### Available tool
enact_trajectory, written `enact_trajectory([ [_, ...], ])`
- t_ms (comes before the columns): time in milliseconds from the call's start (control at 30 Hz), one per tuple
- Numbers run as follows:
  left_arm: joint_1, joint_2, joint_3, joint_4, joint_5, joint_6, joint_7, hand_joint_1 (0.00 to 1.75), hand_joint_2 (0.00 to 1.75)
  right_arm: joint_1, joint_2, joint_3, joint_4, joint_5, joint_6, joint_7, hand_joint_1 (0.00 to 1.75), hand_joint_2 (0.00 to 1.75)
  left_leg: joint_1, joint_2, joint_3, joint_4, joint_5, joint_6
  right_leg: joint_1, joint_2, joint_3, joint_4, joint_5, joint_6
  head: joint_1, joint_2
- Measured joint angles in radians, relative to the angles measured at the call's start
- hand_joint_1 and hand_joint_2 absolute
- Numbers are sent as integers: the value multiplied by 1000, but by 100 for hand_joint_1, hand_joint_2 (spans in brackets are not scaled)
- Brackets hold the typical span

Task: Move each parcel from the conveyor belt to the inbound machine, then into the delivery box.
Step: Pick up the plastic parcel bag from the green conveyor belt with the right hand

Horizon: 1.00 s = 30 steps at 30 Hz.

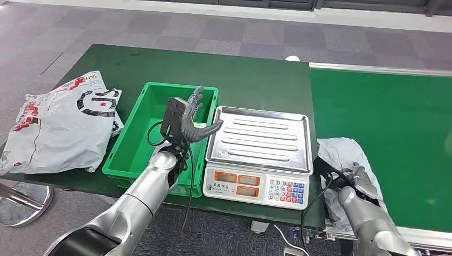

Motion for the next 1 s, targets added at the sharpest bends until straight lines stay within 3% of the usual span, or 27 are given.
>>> enact_trajectory([
  [167,1,0,6,-1,-24,0,4,0,175,17,-3,37,-25,-8,31,-18,175,175,1,1,6,0,-2,-1,1,1,6,0,-1,-1,0,0],
  [667,34,0,29,-48,-66,-12,18,0,175,149,-5,46,-260,-19,-25,15,175,175,2,1,9,0,-4,-1,2,2,9,0,-3,-1,0,0],
  [867,72,13,44,-91,-71,-15,25,0,175,260,-6,21,-487,-106,-209,9,175,175,1,-1,3,0,-4,-1,1,0,5,0,-4,-1,0,0],
  [1000,91,18,49,-110,-83,-5,19,0,175,310,-5,4,-690,-185,-356,-59,175,175,1,-1,1,0,-4,-1,1,0,2,0,-4,-1,0,0],
])
